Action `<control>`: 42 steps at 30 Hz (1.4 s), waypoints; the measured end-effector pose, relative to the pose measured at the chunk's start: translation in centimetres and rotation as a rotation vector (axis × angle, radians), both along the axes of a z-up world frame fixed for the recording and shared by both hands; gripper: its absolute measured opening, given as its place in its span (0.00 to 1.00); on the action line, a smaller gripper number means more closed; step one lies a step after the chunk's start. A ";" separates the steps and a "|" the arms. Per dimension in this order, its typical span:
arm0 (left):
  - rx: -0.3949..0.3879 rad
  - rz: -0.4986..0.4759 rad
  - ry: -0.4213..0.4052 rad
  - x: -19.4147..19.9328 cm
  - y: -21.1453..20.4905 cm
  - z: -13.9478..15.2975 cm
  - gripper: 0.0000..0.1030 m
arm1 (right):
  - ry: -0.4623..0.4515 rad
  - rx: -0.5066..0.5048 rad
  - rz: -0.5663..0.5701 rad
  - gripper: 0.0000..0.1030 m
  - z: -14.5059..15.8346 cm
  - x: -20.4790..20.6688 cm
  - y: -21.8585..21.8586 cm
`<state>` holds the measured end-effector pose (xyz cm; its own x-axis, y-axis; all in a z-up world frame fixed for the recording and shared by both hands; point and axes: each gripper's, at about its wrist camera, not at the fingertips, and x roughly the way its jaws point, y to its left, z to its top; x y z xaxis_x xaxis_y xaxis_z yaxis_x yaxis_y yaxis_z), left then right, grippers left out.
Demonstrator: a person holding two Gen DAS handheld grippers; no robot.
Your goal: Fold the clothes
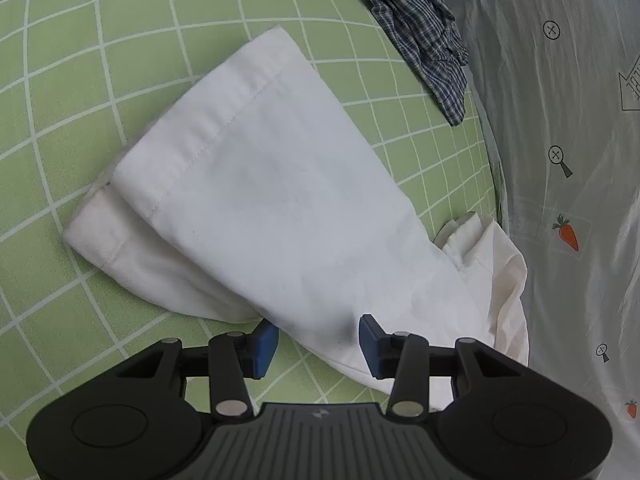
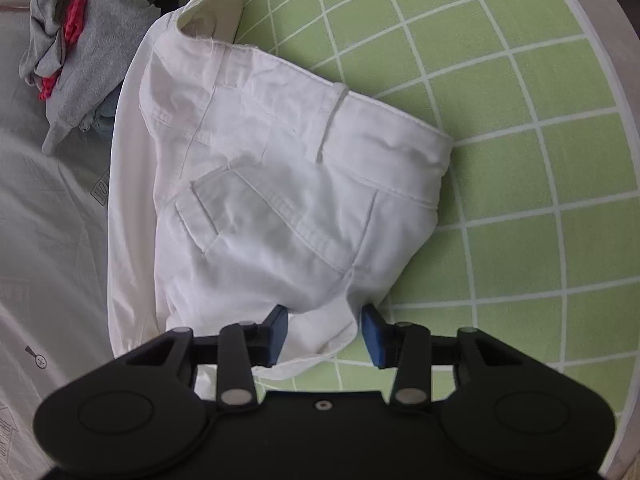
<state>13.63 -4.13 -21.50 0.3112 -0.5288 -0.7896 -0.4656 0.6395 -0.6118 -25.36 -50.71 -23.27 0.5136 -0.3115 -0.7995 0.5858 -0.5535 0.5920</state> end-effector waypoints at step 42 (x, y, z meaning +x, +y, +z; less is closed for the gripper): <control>0.445 0.082 -0.059 -19.8 8.6 3.6 0.09 | 0.515 -0.490 0.249 0.08 8.5 -12.8 -6.7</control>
